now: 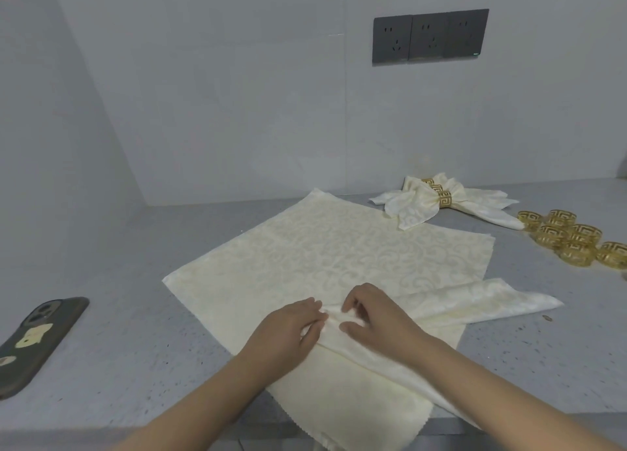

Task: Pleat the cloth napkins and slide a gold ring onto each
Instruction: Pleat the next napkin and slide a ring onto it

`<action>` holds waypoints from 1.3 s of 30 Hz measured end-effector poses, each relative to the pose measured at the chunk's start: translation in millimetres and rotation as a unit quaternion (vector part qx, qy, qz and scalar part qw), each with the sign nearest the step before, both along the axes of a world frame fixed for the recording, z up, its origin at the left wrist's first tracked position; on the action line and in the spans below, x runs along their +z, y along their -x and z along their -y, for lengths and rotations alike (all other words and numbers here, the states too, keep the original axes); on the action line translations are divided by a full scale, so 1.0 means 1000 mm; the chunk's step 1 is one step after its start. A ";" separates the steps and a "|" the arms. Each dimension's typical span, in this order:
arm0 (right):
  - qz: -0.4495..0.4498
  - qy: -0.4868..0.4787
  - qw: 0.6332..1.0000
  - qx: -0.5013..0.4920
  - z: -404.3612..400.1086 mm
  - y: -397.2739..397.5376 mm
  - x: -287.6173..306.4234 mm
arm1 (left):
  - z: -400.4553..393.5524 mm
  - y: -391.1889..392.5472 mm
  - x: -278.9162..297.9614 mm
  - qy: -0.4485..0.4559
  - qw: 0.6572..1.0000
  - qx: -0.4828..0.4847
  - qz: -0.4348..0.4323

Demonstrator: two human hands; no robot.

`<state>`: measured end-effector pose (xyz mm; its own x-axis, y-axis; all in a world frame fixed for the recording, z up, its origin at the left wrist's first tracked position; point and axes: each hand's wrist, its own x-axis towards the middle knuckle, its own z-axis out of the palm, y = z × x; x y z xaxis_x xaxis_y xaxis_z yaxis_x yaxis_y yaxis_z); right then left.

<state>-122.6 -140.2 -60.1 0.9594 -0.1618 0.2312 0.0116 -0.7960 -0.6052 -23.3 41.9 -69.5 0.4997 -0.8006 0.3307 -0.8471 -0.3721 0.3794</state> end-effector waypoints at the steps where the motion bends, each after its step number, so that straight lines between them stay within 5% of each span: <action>1: 0.010 0.030 0.999 -0.013 0.002 0.002 -0.004 | 0.001 0.000 0.003 -0.006 1.000 0.003 0.005; 5: 0.028 0.142 0.989 -0.030 0.000 0.007 -0.013 | 0.009 -0.001 0.009 -0.044 0.998 0.005 0.046; 11: -0.028 0.141 0.987 -0.074 0.018 0.010 0.008 | 0.011 -0.006 0.006 -0.025 0.999 -0.015 0.043; 20: -0.357 0.157 0.916 -0.089 0.060 -0.004 0.061 | 0.015 -0.009 0.019 -0.082 0.996 -0.035 0.029; 31: -0.327 0.162 0.927 -0.084 0.031 -0.022 0.071 | 0.016 -0.008 0.025 -0.099 0.994 -0.040 0.021; 34: -0.356 0.054 0.926 -0.113 0.032 -0.026 0.077 | 0.016 -0.009 0.027 -0.107 0.993 -0.042 0.018; 39: -0.348 -0.348 0.864 -0.103 0.038 -0.025 0.073 | 0.017 -0.014 0.033 -0.133 0.989 -0.052 -0.022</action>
<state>-97.6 -178.1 12.8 0.7605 -0.2137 -0.6131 -0.6474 -0.1779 -0.7411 -9.4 25.2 -37.0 0.4195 -0.9042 0.0802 -0.8707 -0.3758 0.3173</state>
